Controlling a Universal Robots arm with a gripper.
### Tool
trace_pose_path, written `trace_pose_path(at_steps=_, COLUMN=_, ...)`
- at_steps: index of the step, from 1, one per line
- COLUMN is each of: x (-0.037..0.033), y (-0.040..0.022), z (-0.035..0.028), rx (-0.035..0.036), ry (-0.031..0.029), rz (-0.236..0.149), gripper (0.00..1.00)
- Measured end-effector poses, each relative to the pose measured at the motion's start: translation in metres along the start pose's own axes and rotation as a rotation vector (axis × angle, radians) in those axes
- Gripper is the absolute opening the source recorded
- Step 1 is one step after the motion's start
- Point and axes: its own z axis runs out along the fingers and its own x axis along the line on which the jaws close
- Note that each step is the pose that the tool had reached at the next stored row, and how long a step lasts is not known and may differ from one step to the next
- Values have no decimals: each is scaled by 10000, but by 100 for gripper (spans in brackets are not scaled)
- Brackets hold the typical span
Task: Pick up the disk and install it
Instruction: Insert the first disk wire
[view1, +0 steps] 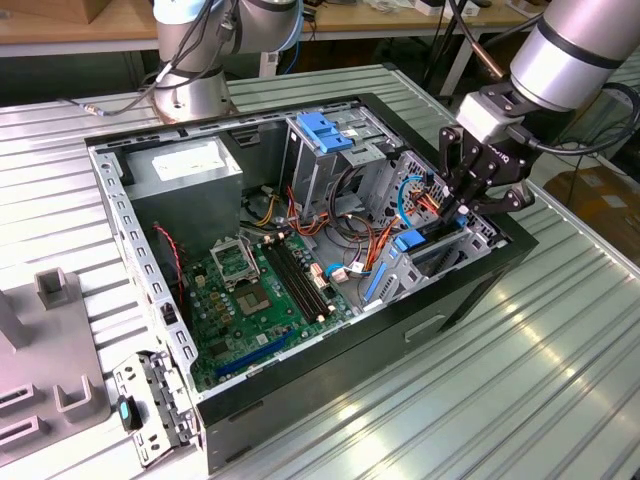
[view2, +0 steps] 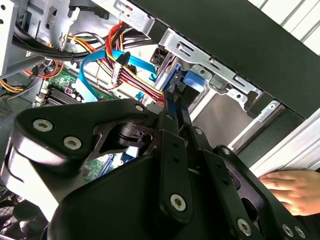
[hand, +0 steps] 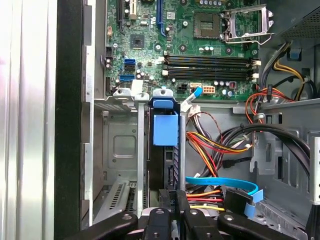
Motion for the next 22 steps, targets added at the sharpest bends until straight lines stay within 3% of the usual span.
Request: trace_pose_path(at_steps=22, x=-2, y=0, z=46, rx=0, ry=-4, rz=0, gripper=16)
